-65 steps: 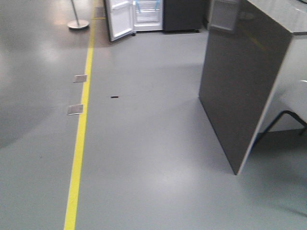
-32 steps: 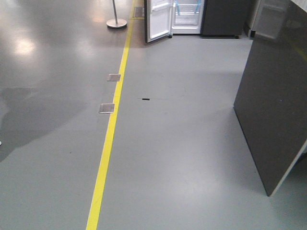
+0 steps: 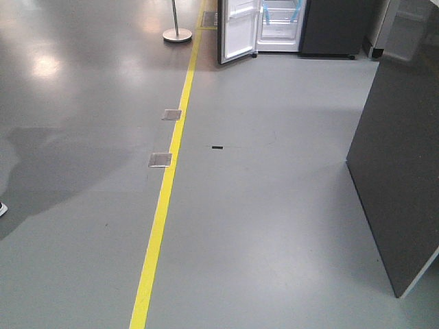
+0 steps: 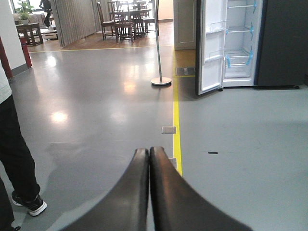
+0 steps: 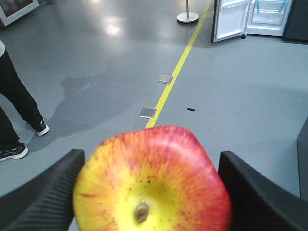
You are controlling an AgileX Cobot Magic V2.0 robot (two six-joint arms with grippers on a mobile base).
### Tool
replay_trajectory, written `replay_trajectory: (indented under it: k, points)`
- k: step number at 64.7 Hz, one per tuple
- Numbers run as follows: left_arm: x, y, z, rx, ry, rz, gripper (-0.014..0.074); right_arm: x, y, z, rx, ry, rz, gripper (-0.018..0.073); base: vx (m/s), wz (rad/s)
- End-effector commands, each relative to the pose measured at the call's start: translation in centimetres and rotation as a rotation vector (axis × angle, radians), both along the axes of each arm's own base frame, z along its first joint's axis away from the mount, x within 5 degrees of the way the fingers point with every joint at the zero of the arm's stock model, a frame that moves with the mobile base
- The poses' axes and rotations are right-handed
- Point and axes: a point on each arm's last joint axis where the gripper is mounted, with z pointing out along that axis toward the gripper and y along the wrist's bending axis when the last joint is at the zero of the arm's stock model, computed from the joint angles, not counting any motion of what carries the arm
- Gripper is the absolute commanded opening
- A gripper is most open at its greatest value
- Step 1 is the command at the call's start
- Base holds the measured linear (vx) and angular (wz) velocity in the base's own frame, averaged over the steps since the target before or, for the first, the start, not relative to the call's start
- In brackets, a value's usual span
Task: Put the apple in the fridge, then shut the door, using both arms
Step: 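Drive the base toward the open refrigerator, apple held in right gripper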
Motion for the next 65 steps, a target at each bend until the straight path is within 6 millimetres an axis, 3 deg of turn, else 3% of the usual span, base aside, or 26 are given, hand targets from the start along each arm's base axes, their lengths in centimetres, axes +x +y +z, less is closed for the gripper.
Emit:
replay_trajectory:
  k: [1,65]
  points:
    - [0.04,-0.04,1.31,-0.003,-0.083,-0.007,-0.0006,-0.52,0.07,1.52,0.024,-0.108,-0.015,0.0185,0.12,0.0]
    - [0.04,-0.04,1.31,-0.003,-0.083,-0.007,-0.0006,-0.52,0.07,1.52,0.024,-0.107,-0.015,0.0185,0.11,-0.03]
